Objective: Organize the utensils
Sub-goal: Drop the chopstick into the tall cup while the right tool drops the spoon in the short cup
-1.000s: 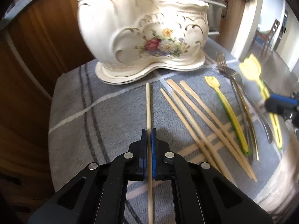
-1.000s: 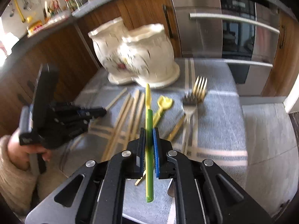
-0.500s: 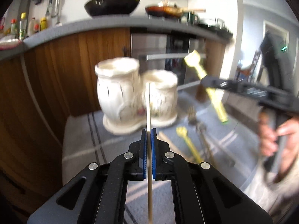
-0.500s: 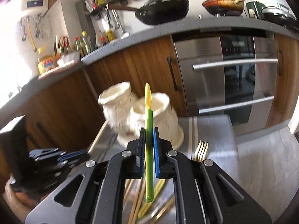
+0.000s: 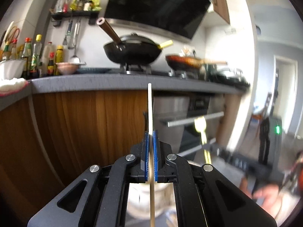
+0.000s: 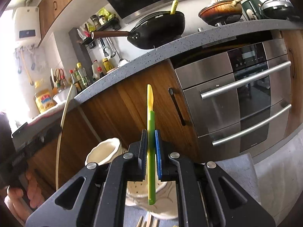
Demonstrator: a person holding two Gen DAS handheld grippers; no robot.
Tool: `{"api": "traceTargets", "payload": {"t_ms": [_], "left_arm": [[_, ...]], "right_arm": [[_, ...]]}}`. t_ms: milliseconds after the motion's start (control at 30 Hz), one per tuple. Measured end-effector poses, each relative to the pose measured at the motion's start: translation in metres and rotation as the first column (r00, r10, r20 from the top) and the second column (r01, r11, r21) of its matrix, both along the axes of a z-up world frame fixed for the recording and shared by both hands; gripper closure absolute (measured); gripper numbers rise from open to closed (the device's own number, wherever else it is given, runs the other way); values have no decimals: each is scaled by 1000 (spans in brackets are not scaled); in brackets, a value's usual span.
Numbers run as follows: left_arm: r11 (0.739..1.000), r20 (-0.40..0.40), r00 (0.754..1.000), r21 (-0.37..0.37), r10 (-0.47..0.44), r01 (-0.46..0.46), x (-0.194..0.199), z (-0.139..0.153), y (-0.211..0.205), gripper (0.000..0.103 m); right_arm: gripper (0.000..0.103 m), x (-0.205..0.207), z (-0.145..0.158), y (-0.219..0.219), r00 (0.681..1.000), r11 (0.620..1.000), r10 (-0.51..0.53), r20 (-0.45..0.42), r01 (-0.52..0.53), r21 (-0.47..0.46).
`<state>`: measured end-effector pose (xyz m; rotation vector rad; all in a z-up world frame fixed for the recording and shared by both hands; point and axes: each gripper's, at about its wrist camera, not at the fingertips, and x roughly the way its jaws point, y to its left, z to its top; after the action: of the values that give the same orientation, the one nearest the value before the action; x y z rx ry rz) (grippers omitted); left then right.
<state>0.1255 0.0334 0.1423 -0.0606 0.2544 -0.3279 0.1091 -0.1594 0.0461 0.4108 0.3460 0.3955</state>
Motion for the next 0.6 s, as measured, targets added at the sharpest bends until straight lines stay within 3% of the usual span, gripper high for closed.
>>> {"api": "traceTargets", "payload": {"t_ms": [167,267,467,600], "left_arm": [[997,46,998,-58,43,-40,28,6,-2,98],[996,82,994,-46,76,-72,42,1,-8,98],[994,67,992,14,105,-106,60,-21,-16,98],[993,52,992,2,114,-114,60,-30,-11,98]], "right_arm": [[95,10,-6,4,1000,1000,-9,23,9,4],[95,12,-10,7,999,1000,-19,28,20,-19],[95,13,-12,6,998,1000,-27,60,27,7],[95,20,-9,12,998,1000,-21,68,21,-2]]}}
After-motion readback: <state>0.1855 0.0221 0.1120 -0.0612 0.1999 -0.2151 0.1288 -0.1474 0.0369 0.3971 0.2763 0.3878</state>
